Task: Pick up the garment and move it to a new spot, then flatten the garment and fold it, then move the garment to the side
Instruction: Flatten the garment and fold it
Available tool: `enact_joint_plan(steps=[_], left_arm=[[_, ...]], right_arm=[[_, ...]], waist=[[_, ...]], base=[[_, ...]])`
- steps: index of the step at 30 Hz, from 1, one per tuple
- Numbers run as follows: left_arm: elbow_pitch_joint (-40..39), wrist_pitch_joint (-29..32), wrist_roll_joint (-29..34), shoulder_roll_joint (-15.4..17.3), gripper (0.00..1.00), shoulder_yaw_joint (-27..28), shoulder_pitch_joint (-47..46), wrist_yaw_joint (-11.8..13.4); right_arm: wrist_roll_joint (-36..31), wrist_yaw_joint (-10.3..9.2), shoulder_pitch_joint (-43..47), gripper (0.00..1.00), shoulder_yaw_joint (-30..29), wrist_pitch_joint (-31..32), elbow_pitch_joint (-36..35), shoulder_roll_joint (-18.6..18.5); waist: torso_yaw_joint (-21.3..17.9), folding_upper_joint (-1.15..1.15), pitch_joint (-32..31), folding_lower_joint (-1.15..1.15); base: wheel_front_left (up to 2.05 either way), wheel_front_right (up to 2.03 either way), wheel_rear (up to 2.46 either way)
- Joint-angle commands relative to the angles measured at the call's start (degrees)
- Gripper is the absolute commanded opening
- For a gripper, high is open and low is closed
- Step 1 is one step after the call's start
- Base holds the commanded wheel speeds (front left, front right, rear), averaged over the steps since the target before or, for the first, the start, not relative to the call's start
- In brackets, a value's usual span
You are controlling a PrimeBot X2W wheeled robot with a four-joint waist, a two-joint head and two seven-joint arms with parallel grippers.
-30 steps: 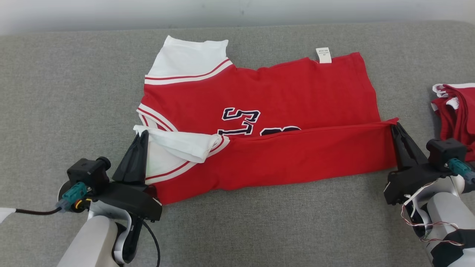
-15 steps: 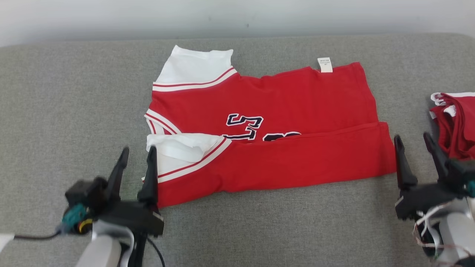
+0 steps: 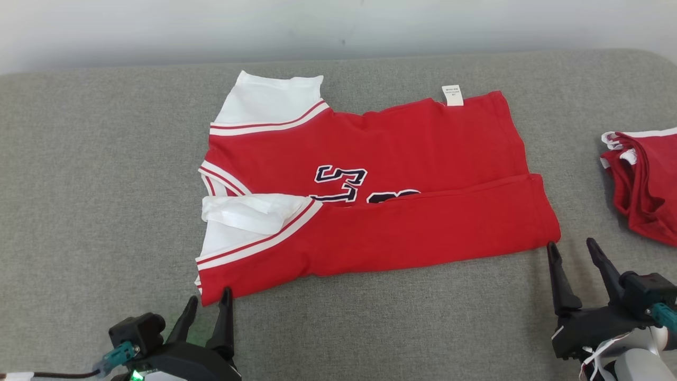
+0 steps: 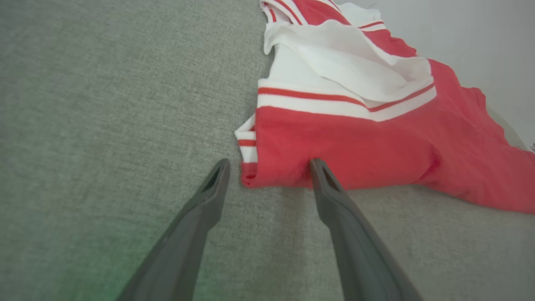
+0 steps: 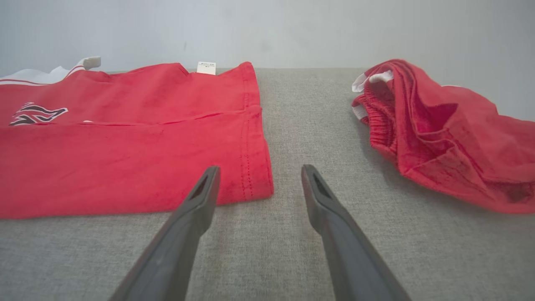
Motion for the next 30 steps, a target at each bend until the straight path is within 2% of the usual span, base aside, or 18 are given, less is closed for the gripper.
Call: enact_joint_plan(steps=[1,2,3,5,6,16,27,29,30], left_arm=[[0.28,0.62,-0.5,0.27,0.97,0.02,-0.71,0.52],[0.36,0.91,-0.57,0.33,0.7,0.04,-0.98,0.76],[0.45,1.18,-0.5,0.38,0.48,-0.07,-1.09,0.75],[0.41,1.16,-0.6,0.37,0.26,-0.25,-1.21,0.53],[0.29,1.05,-0.55,0.41,0.0,-0.34,-1.2,0.47],[-0.68,0.79,0.56,1.38,0.0,-1.54,0.15,-0.01],[-0.59,0.64,1.62,1.83,0.0,-2.6,-1.66,0.0],[-0.39,0.55,1.55,1.85,0.0,-2.66,-1.64,-0.03],[-0.39,0.55,1.55,1.85,0.0,-2.66,-1.64,-0.03]], right_arm=[[0.36,-0.14,-0.66,1.0,0.49,-0.06,0.29,0.05],[0.48,-0.14,-1.03,1.0,0.8,-0.06,0.55,0.07],[0.61,-0.14,-1.34,1.0,1.23,-0.06,0.82,0.06],[1.22,-0.14,-1.83,1.0,2.1,-0.06,1.6,-0.03],[1.49,-0.14,-2.11,1.0,2.52,-0.06,2.16,-0.14],[5.77,-0.14,-6.15,1.0,7.5,-0.06,10.15,-1.38],[4.83,-0.14,-10.45,1.0,6.41,-0.06,14.77,-1.4],[5.61,-0.14,-10.43,0.31,6.71,-0.06,15.68,-0.92],[5.61,-0.14,-10.43,0.31,6.71,-0.06,15.68,-0.92]], waist=[[-0.1,0.0,0.21,0.01],[-0.15,0.0,0.28,0.01],[-0.18,0.0,0.31,0.01],[-0.16,0.0,0.3,0.01],[-0.1,0.0,0.26,0.01],[1.22,0.0,0.12,0.01],[2.21,0.0,0.67,0.01],[2.25,0.0,0.45,0.01],[2.25,0.0,0.45,0.01]], base=[[0.0,0.0,0.0],[0.0,0.0,0.0],[0.0,0.0,0.0],[0.0,0.0,0.0],[0.0,0.0,0.0],[0.0,0.0,0.0],[0.0,0.0,0.0],[0.0,0.0,0.0],[0.0,0.0,0.0]])
